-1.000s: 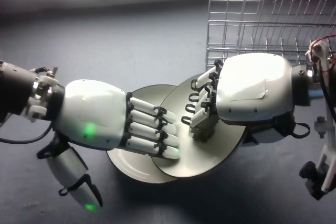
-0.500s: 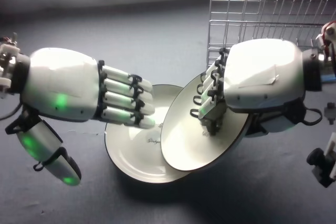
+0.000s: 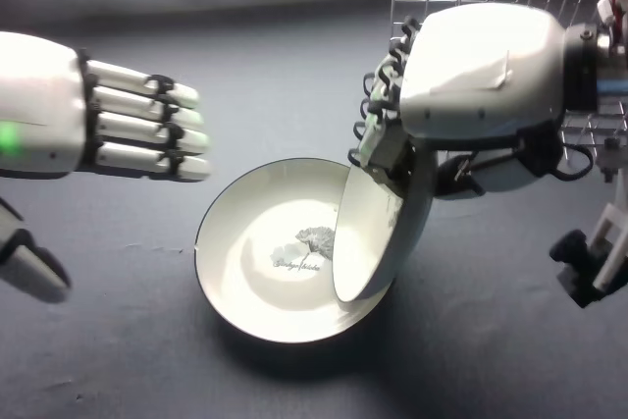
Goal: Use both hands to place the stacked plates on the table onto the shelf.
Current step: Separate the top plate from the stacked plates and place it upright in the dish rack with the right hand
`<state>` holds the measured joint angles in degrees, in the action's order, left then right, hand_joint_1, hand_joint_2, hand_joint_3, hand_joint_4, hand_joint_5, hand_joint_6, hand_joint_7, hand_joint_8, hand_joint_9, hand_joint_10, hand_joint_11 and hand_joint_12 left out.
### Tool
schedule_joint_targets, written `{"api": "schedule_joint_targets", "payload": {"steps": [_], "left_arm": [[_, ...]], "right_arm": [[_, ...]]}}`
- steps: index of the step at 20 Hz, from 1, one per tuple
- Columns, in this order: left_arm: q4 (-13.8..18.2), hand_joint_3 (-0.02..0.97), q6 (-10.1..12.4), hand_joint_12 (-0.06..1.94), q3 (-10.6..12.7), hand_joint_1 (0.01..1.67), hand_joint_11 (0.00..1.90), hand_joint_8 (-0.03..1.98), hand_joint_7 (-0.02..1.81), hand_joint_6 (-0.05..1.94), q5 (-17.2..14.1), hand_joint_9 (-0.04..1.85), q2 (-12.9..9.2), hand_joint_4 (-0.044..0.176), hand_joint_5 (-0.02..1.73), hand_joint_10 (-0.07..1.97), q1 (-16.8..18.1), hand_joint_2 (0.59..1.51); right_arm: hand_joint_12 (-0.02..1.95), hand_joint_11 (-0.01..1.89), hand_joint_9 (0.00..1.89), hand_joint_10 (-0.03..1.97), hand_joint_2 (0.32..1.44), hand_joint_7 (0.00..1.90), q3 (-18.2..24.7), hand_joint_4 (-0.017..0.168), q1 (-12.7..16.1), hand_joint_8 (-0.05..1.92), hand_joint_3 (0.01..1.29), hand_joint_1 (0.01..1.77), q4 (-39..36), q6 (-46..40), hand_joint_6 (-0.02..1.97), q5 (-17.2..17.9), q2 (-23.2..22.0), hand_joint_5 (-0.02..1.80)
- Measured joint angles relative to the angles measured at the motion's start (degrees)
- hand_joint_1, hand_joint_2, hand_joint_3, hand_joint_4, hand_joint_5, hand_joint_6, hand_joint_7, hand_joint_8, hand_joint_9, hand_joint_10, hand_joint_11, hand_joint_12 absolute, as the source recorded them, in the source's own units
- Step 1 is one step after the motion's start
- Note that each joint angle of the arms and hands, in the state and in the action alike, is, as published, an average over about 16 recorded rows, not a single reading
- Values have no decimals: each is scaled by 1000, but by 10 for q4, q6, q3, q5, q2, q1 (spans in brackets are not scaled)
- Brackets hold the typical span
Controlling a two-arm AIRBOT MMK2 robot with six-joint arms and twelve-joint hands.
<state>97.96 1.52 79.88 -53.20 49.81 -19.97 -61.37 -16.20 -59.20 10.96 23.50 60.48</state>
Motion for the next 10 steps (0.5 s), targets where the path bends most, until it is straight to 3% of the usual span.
{"api": "schedule_joint_targets", "payload": {"steps": [10], "left_arm": [[46, 8, 12, 8, 18, 14, 15, 10, 18, 7, -8, 20, -46, 0, 14, 7, 8, 1003]], "right_arm": [[1007, 786, 927, 1012, 1006, 1027, 6, -2, 54, 818, 13, 1342, 143, -4, 941, -22, 4, 974]]}}
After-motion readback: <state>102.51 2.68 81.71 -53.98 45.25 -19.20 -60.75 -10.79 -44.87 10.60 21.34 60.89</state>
